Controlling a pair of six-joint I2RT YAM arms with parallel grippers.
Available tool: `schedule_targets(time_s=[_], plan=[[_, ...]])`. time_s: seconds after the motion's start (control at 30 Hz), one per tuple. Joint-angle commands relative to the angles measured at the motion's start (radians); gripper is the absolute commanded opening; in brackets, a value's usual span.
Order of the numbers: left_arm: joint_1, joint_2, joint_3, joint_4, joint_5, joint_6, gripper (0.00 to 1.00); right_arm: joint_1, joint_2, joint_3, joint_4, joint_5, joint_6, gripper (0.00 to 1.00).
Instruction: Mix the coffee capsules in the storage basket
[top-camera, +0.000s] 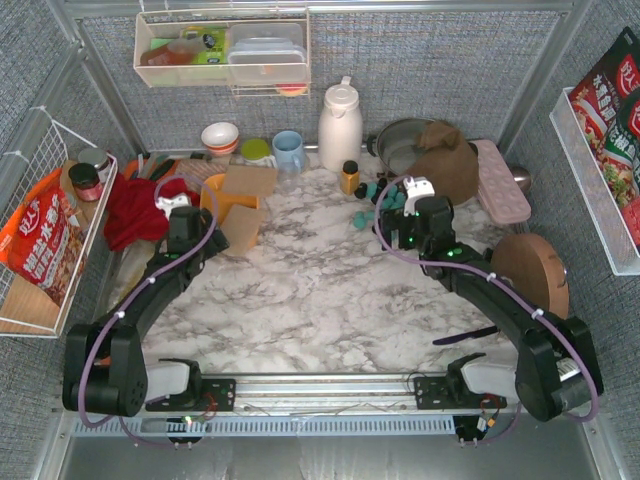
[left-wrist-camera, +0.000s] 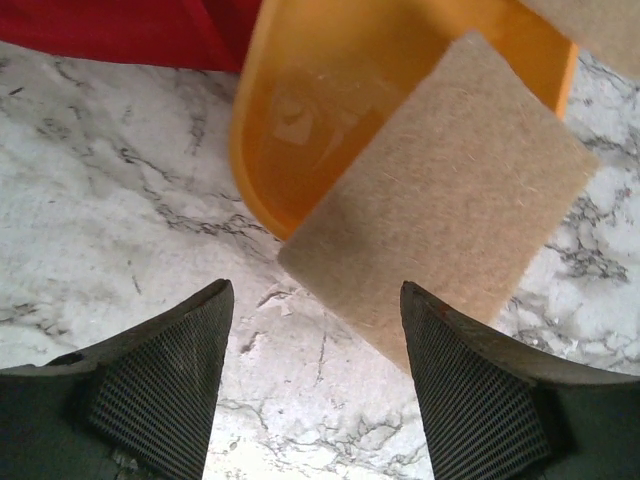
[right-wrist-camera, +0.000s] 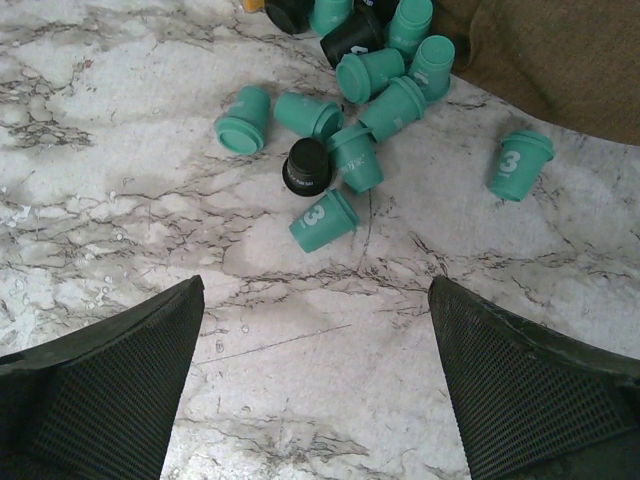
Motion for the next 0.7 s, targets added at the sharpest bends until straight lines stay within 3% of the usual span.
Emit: schedule_targets(time_s=[0.0,0.33,0.67], plan=[[-0.025,-0.025,-0.039,0.145,0.046,0.061,0.76,0.009,0.015,0.008,0.009,0.025,-0.022,0.99],[-0.055,-0.075,-0.125,0.250,0.020,-0.048,0.74,0.019,0.065,0.027,0.004,0.045,-0.034,0.99],[-0.087,-0.046,-0.212,0.351,0.000,-0.138,0.79,0.023,0.069,0.028,0.003,0.048,-0.035,0.99]])
